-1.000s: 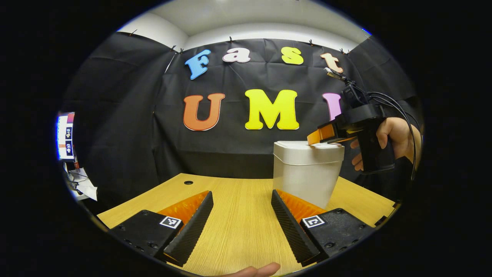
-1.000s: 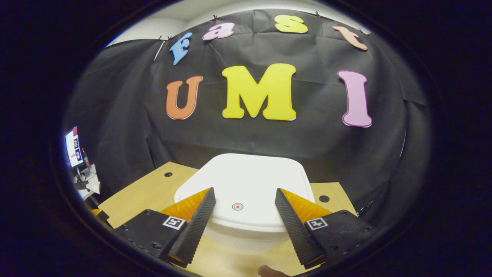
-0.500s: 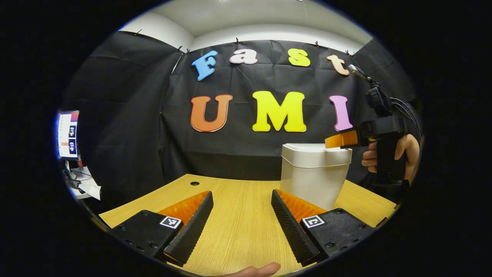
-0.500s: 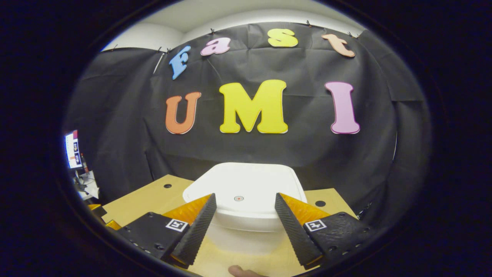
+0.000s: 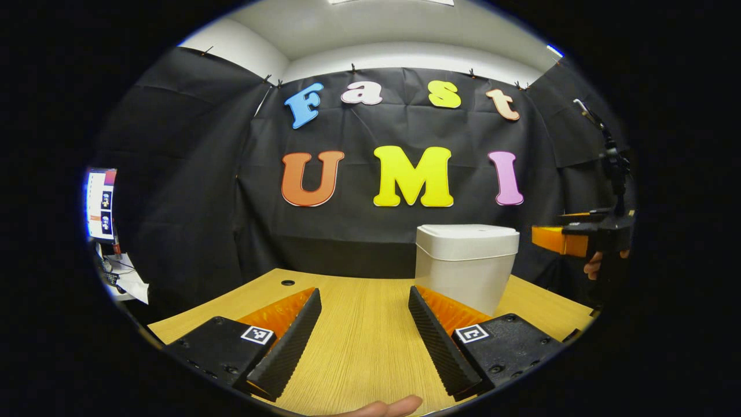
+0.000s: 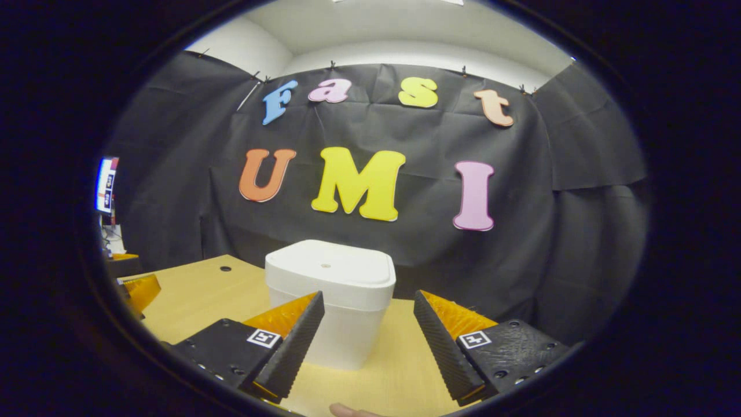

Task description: Press the lid of the desktop garbage bin to open it, pick up the crumpled paper on the desktop and throw it into the bin, then pick up the pop can on the desktop and drop it into the bin, and finally close the garbage bin lid.

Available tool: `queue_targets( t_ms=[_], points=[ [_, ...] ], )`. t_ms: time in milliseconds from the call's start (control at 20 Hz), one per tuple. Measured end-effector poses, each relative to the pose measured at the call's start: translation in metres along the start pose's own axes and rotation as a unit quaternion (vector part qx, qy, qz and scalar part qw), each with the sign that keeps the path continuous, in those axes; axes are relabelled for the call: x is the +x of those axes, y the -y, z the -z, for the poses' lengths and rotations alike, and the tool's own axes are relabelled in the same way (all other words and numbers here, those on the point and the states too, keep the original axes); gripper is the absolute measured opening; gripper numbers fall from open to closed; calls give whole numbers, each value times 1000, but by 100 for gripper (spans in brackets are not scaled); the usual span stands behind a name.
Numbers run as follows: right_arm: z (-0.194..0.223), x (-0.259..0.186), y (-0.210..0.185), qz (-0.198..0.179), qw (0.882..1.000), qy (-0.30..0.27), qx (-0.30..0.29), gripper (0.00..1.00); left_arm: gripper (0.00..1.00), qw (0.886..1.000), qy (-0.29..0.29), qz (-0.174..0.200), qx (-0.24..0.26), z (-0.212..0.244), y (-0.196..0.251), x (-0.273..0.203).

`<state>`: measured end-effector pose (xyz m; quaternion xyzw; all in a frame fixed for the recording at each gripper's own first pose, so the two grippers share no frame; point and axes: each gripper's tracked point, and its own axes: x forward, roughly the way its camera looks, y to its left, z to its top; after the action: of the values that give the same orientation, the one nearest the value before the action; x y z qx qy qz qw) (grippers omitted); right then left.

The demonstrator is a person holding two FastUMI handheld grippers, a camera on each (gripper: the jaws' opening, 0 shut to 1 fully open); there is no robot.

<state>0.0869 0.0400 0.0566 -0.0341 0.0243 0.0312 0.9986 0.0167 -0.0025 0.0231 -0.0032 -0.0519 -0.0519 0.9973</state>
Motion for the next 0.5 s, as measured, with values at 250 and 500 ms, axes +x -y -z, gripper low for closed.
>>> queue_targets(
  t_ms=[250, 500],
  points=[
    [22, -37, 20, 8, 999, 14, 31, 98, 98, 1000, 17, -1, 0, -9, -1, -4],
    [40, -62, 40, 23, 999, 19, 36, 95, 98, 1000, 11, -9, -22, -3, -10, 0]
  ],
)
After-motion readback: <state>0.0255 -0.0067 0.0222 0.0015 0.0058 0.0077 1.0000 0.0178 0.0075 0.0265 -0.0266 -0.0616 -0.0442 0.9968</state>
